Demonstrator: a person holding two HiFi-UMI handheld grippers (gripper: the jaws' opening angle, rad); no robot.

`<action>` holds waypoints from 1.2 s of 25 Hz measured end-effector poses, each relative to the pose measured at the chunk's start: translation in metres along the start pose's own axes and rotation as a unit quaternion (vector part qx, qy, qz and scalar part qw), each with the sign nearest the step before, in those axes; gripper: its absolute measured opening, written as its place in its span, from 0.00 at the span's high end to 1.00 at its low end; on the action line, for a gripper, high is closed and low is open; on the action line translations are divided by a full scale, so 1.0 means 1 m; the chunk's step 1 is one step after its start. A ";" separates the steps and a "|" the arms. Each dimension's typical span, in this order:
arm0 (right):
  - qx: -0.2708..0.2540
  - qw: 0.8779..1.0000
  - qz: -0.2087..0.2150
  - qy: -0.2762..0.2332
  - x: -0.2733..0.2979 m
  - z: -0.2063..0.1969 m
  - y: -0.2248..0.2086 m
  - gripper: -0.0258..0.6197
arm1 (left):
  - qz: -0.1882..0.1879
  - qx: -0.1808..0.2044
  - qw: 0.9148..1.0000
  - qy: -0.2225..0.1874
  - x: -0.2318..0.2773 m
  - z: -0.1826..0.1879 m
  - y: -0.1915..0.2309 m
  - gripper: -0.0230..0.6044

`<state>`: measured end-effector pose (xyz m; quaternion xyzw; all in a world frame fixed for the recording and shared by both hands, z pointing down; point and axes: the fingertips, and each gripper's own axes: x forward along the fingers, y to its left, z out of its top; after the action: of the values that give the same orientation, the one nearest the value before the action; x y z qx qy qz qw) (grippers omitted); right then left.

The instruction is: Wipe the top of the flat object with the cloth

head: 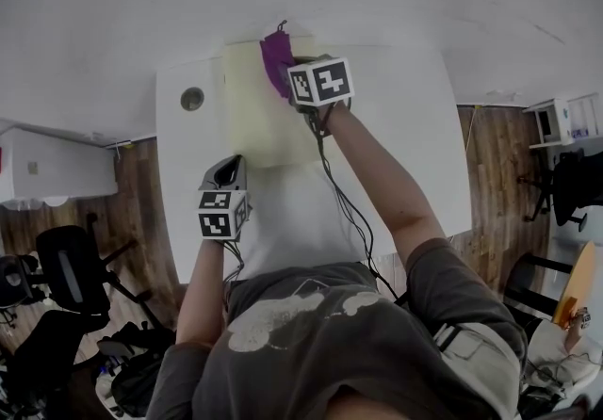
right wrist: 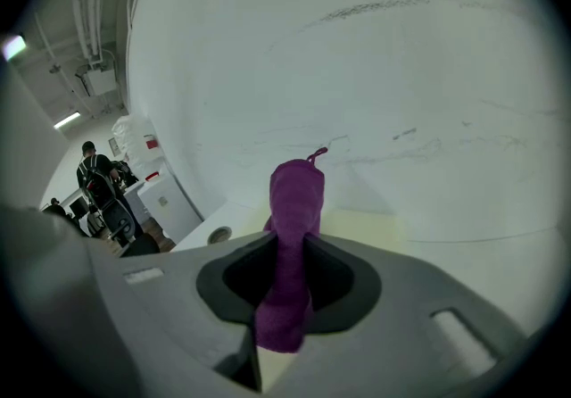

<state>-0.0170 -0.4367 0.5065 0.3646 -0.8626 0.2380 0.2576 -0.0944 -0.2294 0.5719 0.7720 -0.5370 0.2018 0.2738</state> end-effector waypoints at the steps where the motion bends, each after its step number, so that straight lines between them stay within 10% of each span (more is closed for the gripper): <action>1: -0.001 1.000 0.007 0.003 0.004 -0.002 0.009 0.84 | -0.001 -0.003 1.000 -0.001 0.000 0.000 0.000 0.97; 30: -0.022 0.998 0.032 0.055 0.071 -0.027 0.080 0.84 | -0.014 -0.029 0.999 -0.022 0.002 0.002 0.004 0.97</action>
<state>-0.1129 -0.4070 0.5530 0.3171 -0.8635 0.2467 0.3048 -0.0973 -0.2329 0.5725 0.7752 -0.5378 0.1655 0.2871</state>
